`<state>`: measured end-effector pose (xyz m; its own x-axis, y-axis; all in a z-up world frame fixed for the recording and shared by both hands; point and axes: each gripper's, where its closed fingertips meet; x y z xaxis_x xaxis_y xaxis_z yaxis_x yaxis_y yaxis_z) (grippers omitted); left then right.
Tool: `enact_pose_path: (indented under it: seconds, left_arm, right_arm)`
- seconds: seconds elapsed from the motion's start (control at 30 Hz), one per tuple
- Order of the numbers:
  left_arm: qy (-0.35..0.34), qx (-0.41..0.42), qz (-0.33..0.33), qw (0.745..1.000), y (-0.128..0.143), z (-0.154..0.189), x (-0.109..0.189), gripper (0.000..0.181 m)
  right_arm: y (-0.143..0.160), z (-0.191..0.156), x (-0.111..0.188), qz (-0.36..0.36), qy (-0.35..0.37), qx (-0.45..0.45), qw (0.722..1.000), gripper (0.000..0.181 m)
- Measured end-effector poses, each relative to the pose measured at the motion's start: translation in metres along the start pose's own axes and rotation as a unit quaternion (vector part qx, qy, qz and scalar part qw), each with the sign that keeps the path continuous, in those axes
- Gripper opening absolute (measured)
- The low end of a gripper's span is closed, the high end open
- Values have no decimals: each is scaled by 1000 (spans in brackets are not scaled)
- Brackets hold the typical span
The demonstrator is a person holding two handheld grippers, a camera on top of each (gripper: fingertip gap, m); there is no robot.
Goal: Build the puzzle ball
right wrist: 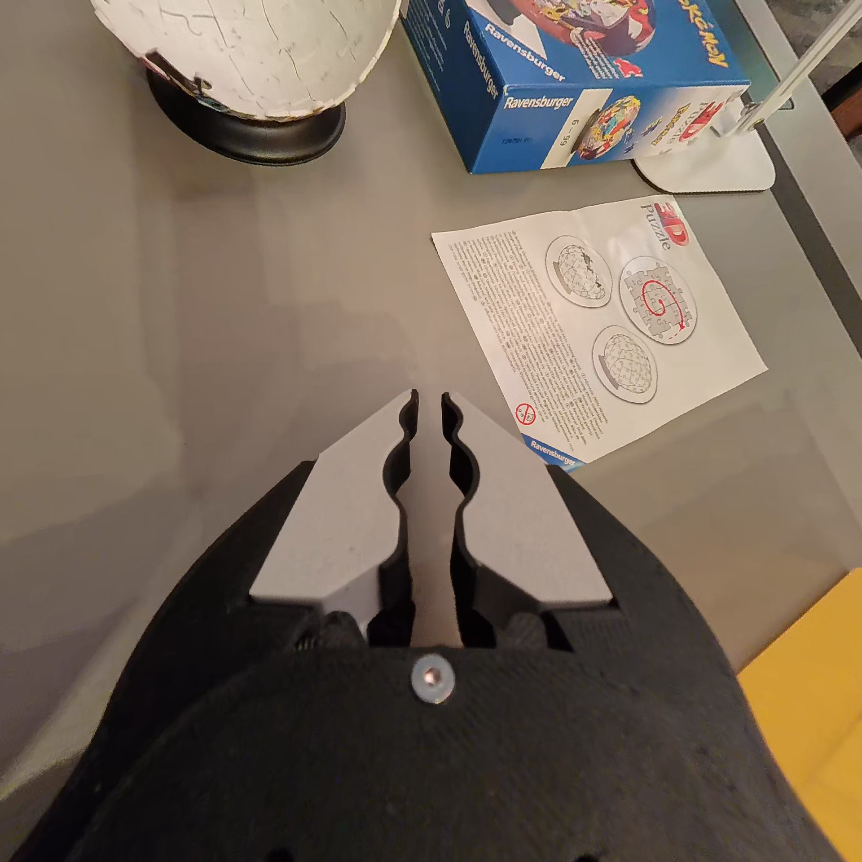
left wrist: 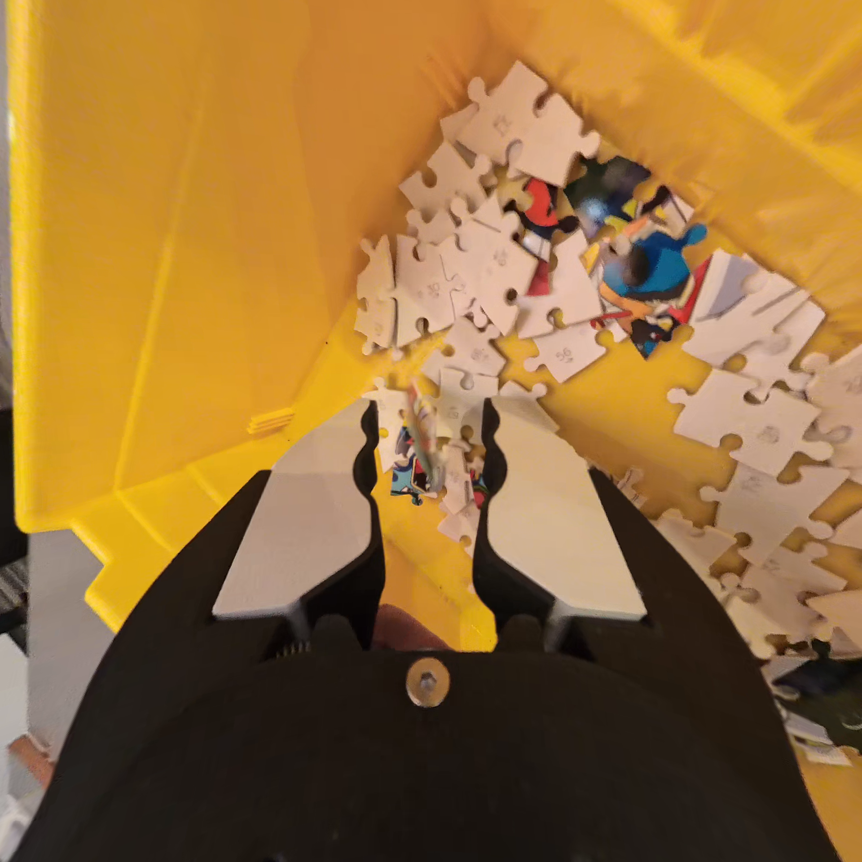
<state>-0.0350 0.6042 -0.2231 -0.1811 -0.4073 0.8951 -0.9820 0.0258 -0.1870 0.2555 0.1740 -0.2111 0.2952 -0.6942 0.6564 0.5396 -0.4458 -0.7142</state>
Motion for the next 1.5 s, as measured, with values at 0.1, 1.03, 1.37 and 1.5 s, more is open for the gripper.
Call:
enact_pose_path:
  seconds: [0.1,1.03,1.37,1.5]
  left_arm:
    - [25,26,-8,999,-2,0,-3,37]
    - [61,25,-63,996,32,32,14,25]
    - [41,48,-40,997,29,23,16,5]
    - [99,76,10,992,13,39,31,2]
  right_arm:
    - [0,0,-1,4,1,1,1000,9]
    - [8,4,-3,31,5,-16,999,7]
    - [10,6,-3,38,6,-17,999,7]
    - [10,7,-3,38,6,-19,999,7]
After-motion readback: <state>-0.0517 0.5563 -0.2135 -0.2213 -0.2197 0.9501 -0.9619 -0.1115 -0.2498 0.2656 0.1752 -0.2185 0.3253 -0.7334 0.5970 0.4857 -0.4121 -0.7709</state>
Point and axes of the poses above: each gripper's, where its closed fingertips meet, x back along the fingers, y out of its underside, z = x × y across the jaws, and after that the axes turned 4 degrees about -x, right-handed
